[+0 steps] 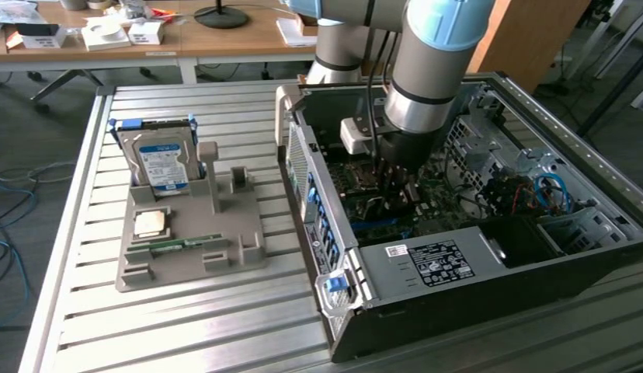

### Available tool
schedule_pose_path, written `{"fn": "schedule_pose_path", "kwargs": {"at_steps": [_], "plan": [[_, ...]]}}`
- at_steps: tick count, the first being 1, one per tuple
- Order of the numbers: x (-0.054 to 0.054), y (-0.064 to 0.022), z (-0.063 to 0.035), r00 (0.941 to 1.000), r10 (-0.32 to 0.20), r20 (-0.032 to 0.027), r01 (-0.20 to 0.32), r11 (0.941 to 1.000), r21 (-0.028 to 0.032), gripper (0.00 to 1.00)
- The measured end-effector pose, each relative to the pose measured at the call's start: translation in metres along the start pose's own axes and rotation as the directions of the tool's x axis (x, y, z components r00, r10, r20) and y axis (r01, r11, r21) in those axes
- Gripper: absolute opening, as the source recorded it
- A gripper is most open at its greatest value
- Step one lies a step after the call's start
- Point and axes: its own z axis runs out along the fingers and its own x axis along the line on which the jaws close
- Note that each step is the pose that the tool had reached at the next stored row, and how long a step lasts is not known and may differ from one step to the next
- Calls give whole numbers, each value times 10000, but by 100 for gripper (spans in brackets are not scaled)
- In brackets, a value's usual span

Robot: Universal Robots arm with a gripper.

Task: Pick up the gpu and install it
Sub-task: 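Insert the gpu into the slot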

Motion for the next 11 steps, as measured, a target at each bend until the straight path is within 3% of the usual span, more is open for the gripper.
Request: {"fn": "schedule_pose_path", "kwargs": {"at_steps": [11], "plan": [[-1,0,4,10000,1,7,-1,10000,2,27]]}}
